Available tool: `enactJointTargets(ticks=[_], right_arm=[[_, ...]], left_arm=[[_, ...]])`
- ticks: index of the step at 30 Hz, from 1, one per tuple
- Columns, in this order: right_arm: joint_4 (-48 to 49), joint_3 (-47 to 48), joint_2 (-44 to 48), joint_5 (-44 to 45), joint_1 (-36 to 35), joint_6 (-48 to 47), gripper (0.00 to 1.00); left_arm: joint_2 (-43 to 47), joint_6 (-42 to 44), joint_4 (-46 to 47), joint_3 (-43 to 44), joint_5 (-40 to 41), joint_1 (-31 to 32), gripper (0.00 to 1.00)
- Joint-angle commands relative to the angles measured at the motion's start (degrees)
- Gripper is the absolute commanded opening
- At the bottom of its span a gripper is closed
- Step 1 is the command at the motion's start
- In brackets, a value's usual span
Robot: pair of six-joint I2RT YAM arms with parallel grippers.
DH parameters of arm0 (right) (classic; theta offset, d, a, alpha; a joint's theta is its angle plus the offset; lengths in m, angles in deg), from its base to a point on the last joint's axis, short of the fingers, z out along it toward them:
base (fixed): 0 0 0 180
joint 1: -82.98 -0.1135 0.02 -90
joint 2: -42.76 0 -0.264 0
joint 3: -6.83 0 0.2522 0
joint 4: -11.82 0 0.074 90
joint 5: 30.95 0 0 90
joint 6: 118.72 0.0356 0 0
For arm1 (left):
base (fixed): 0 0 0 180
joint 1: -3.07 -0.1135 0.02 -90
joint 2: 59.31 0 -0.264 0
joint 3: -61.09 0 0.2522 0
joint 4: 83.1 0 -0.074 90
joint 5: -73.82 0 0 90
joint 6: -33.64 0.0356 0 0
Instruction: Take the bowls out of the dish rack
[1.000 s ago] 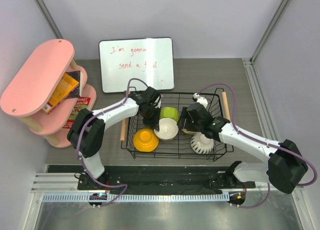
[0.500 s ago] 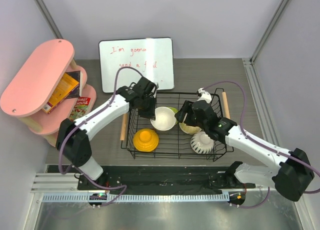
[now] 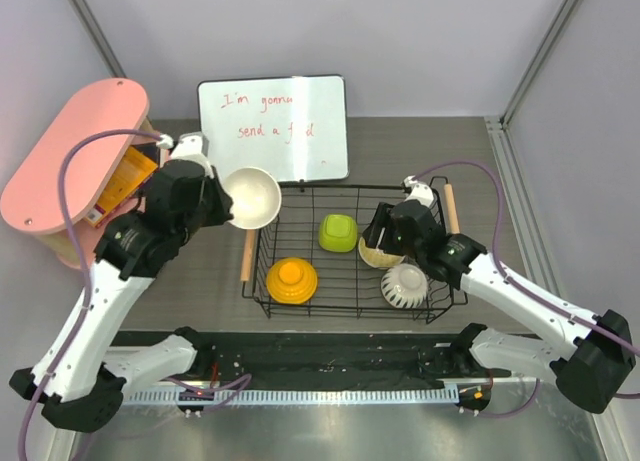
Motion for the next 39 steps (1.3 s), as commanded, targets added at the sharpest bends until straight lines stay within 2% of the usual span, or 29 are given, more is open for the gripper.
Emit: enactJointTargets(ticks=[1, 2, 8, 14, 20, 26, 32, 39], right_arm=[[0.48, 0.17, -0.51, -0.5, -0.05, -1.02, 0.66], [0.57, 0.26, -0.25, -0.41, -0.05, -1.11, 0.65], [0.65, 0.35, -0.16, -0.49, -0.05, -1.2, 0.66], [1.36, 0.43, -0.6, -1.81, -0.05, -0.5, 0.66], [2.23, 0.26, 0.37, -3.13, -0.05, 0.29, 0.65], [2.94, 0.78, 0.54, -6.99, -0.05, 0.03, 0.63], [4.44, 1.22, 3.62, -8.06, -0.58, -1.63, 0.61], [1.89, 5.18, 4.5, -9.02, -0.76, -4.62, 0.61]], left_arm=[[5.24, -0.76, -7.36, 2.51, 15.15, -0.19, 0.0], [6.21, -0.85, -8.42, 2.25, 18.3, -0.19, 0.0], [14.21, -1.29, -10.88, -0.22, 23.77, -0.19, 0.0], [14.04, -1.03, -17.13, 0.23, 27.38, -0.19, 0.0], [16.06, -1.55, -14.68, -4.78, 28.71, -0.19, 0.0], [14.13, -4.8, -11.87, -12.76, 29.41, -0.19, 0.0], [10.19, -9.99, -7.21, -20.42, 24.06, -2.21, 0.0], [7.37, -8.32, 2.02, -29.99, 11.05, -14.58, 0.0]])
